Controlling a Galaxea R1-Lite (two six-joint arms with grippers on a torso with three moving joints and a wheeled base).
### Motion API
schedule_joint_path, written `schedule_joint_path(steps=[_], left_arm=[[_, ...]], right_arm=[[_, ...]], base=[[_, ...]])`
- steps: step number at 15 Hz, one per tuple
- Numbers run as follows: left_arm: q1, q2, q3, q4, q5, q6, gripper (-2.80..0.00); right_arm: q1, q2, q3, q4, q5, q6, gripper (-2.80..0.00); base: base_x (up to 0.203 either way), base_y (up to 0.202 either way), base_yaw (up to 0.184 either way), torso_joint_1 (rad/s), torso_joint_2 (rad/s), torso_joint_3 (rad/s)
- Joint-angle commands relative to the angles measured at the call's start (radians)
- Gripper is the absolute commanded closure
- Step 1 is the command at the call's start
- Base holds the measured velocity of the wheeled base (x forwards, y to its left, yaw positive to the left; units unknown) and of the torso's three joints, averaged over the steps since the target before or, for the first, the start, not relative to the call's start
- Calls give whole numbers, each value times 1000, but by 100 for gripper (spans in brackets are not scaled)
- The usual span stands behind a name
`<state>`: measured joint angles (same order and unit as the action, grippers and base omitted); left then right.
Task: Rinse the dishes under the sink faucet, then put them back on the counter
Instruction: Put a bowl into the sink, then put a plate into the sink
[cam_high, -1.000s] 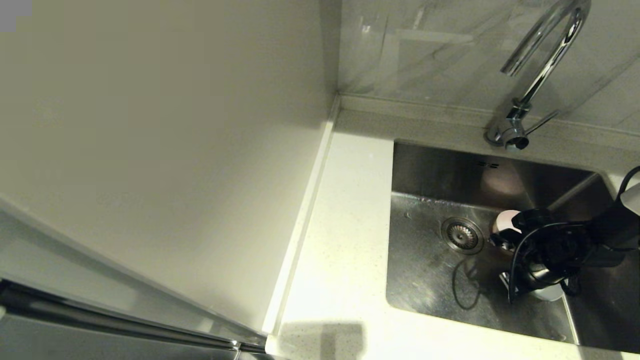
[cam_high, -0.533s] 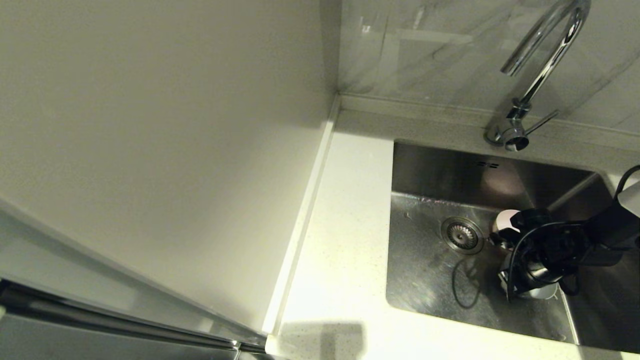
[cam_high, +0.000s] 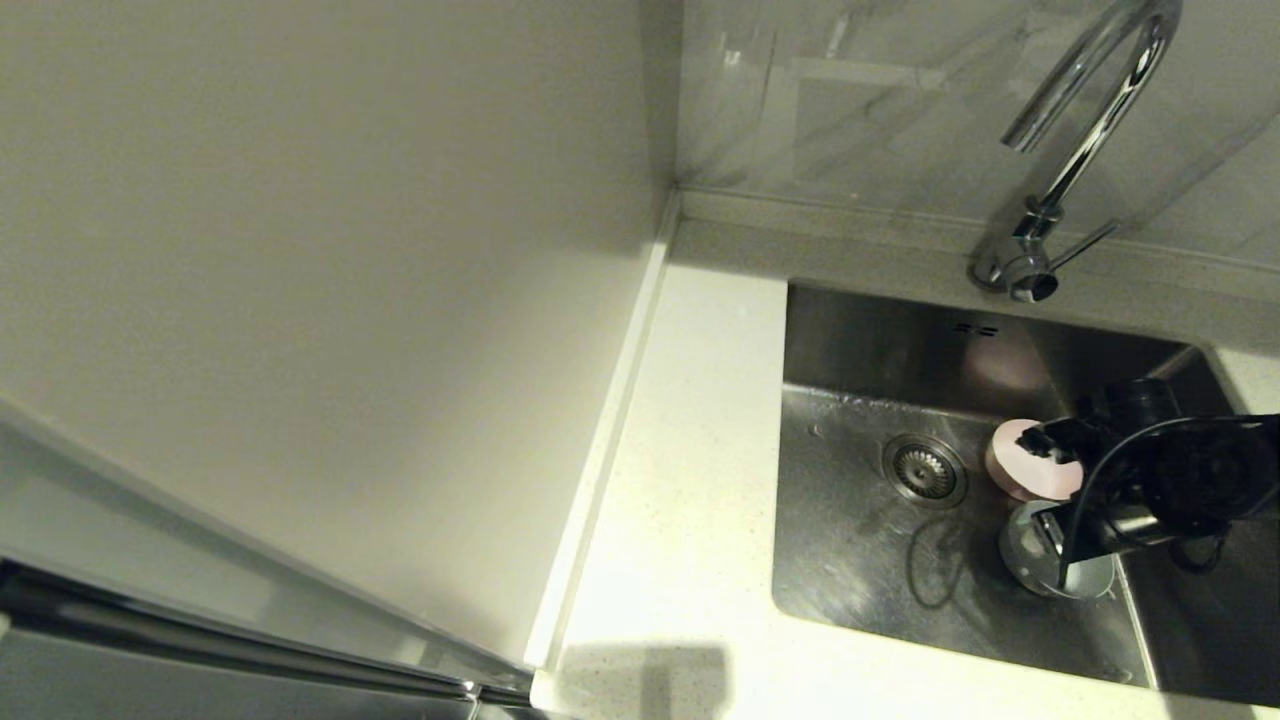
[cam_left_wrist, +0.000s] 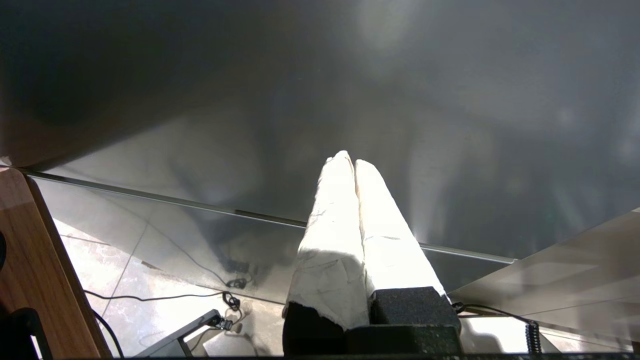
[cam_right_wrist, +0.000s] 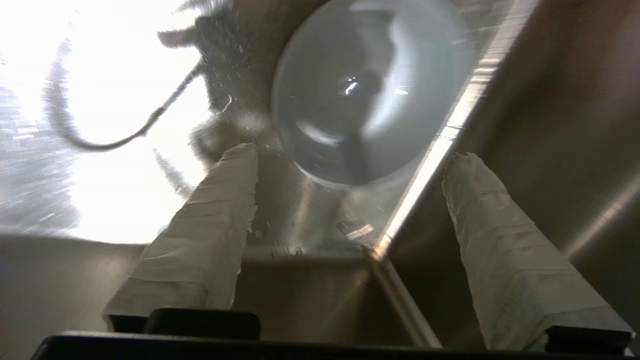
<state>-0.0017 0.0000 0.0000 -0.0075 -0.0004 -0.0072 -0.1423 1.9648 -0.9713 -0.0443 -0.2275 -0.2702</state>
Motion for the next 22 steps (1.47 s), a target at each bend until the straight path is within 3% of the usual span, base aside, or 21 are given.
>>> schedule_joint_path(steps=[1,4,6,8,10,11,13,17,22], left_arm=[[0,0,3,0,0,0,0],[0,0,3,0,0,0,0],[0,0,3,0,0,0,0],[0,0,3,0,0,0,0],[0,0,3,0,0,0,0],[0,0,3,0,0,0,0],[0,0,3,0,0,0,0],[0,0,3,0,0,0,0],[0,0,3,0,0,0,0]], right_arm=[[-17,-257,68,0,23,3,-280],[-96,-529,110,69,130,-11,-280],[-262,-628,72,217,243,-60,-280],[-451,-645,-45,453,346,-157,-280],[-590,-599,-175,629,390,-256,-280],[-641,-557,-217,671,376,-280,-280],[-691,-507,-253,705,248,-297,-280],[-777,-493,-307,972,121,-306,-280],[-862,-420,-345,1112,-87,-407,-280]], base=[[0,0,0,0,0,0],[0,0,0,0,0,0],[0,0,0,0,0,0],[0,0,0,0,0,0],[0,0,0,0,0,0],[0,0,0,0,0,0],[0,0,0,0,0,0],[0,0,0,0,0,0],[0,0,0,0,0,0]])
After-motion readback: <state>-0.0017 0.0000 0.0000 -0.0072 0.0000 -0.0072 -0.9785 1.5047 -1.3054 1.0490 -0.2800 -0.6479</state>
